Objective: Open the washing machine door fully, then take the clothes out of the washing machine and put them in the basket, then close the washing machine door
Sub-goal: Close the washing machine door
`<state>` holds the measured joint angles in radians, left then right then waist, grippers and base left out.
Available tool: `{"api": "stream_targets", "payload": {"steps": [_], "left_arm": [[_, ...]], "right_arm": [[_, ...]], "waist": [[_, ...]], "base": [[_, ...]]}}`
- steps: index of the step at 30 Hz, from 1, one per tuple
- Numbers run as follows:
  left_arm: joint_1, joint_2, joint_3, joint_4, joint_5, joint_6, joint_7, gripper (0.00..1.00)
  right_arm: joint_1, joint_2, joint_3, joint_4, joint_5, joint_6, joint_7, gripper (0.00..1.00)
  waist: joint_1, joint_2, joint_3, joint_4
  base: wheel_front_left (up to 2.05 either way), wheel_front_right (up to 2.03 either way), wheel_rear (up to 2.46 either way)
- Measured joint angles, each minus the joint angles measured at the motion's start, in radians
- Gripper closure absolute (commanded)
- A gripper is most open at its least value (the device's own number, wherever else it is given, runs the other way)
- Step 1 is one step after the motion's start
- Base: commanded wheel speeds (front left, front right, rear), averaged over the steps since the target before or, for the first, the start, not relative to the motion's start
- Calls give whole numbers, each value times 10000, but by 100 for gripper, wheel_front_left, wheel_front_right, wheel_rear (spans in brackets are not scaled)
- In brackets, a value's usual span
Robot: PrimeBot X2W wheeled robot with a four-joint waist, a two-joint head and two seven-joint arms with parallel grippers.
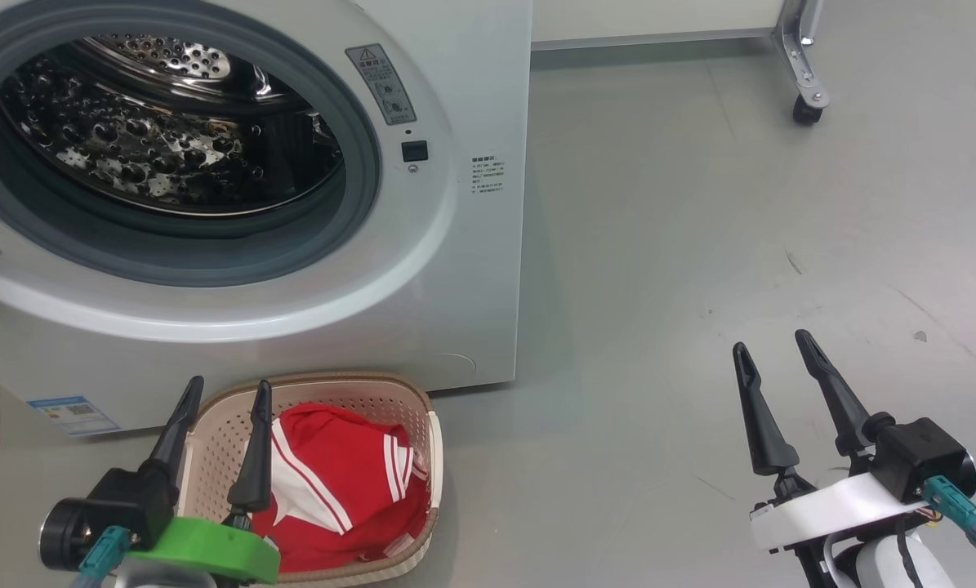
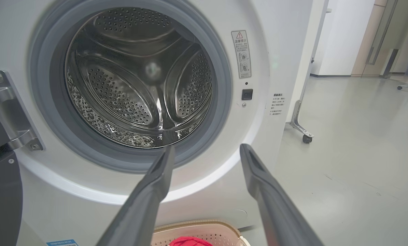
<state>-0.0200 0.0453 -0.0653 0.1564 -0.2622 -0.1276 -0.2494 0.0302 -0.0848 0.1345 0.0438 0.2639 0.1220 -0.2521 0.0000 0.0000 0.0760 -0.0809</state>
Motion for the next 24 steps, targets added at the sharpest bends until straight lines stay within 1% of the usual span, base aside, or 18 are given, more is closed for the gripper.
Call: {"api": "stream_targets", "payload": {"steps": [13, 24], "left_arm": [[21, 0, 10, -33, 88, 0, 2, 0], [26, -4, 6, -90, 88, 0, 2, 0]], "right_arm": [[9, -2, -33, -6, 0, 0, 0, 0], [20, -2, -31, -42, 0, 0, 0, 0]], "waist": [[0, 0, 59, 41], [0, 0, 176, 86]], "base": [[-4, 4, 0], [-47, 47, 0]]}}
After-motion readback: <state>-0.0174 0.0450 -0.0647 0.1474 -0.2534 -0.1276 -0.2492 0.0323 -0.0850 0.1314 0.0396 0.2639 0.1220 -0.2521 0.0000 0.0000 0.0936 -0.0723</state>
